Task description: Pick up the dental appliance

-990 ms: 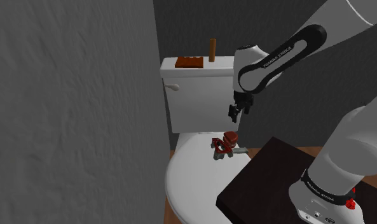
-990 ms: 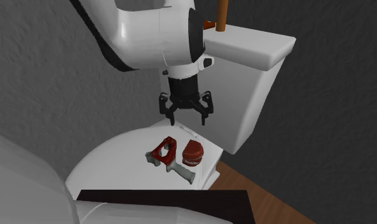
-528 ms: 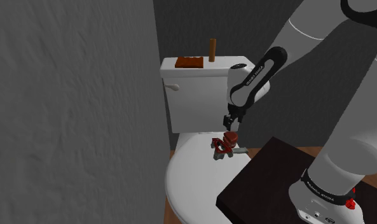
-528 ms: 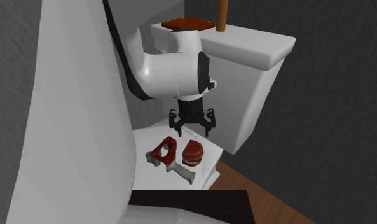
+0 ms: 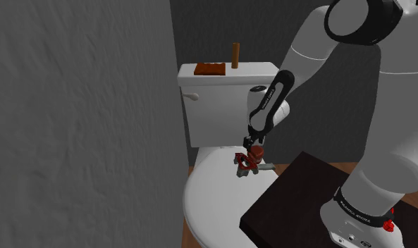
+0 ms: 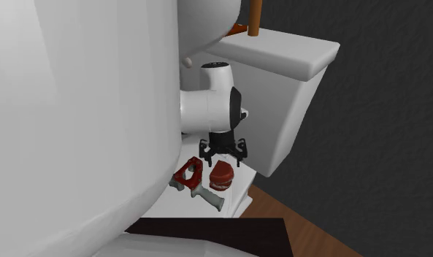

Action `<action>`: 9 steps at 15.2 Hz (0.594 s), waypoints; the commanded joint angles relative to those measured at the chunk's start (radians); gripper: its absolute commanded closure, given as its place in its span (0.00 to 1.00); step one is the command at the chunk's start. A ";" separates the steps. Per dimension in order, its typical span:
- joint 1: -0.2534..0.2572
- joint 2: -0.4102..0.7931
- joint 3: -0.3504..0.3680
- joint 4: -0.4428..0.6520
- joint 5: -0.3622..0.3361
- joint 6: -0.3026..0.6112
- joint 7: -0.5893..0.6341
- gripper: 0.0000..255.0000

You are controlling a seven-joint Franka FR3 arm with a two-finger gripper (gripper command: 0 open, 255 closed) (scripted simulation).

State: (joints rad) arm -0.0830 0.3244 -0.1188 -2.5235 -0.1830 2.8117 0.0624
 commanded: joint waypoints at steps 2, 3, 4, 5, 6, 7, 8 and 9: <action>0.001 0.052 -0.001 0.012 -0.002 0.040 0.005 0.00; 0.001 0.068 -0.002 0.017 -0.003 0.052 0.007 0.00; 0.001 0.094 -0.002 0.024 -0.004 0.071 0.010 0.00; 0.001 0.094 -0.002 0.024 -0.004 0.071 0.010 0.00; 0.002 0.094 -0.002 0.024 -0.004 0.071 0.010 0.00; 0.001 0.093 -0.002 0.023 -0.003 0.070 0.009 1.00; 0.001 0.093 -0.002 0.024 -0.003 0.069 0.010 1.00; 0.001 0.093 -0.002 0.024 -0.003 0.069 0.010 1.00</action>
State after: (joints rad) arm -0.0816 0.4158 -0.1204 -2.4991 -0.1861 2.8804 0.0720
